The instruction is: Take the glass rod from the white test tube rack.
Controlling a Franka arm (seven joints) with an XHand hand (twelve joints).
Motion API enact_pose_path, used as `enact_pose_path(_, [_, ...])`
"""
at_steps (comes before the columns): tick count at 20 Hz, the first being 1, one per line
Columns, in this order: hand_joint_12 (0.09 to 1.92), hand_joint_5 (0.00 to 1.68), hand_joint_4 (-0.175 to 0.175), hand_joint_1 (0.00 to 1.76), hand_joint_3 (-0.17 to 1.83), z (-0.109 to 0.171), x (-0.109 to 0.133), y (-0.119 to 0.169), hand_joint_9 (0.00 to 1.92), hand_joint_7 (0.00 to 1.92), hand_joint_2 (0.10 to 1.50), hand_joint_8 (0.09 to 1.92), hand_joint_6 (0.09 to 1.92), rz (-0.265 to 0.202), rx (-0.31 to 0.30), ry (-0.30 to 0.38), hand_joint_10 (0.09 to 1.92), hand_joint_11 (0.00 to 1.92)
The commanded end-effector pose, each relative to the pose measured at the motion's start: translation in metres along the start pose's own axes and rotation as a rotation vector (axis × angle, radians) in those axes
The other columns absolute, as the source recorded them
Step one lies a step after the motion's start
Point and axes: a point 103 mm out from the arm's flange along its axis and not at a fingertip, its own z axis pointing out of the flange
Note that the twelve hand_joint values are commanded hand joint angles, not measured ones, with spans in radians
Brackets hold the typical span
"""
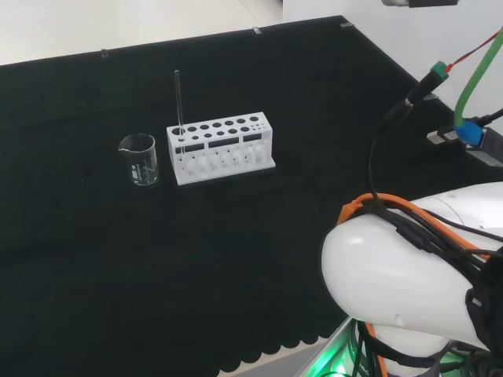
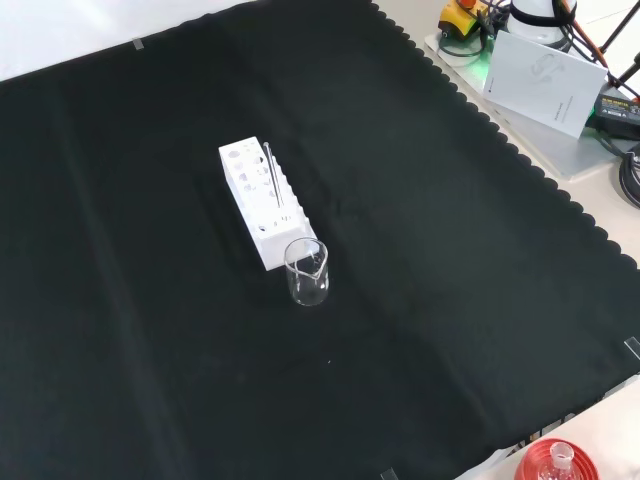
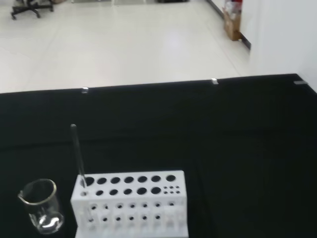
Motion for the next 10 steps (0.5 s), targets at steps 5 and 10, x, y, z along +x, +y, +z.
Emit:
enact_pose_path(5, [1.17,0.15,0.038,0.42,0.23,0.029,0.023,0.038,0.0,0.0,0.88,0.63,0.09,-0.062,0.075,-0.015,0.76,0.0])
enact_pose_path(10, [1.17,0.16,0.041,0.41,0.22,0.043,0.031,0.069,0.0,0.0,0.86,0.64,0.09,-0.092,0.104,-0.061,0.76,0.0])
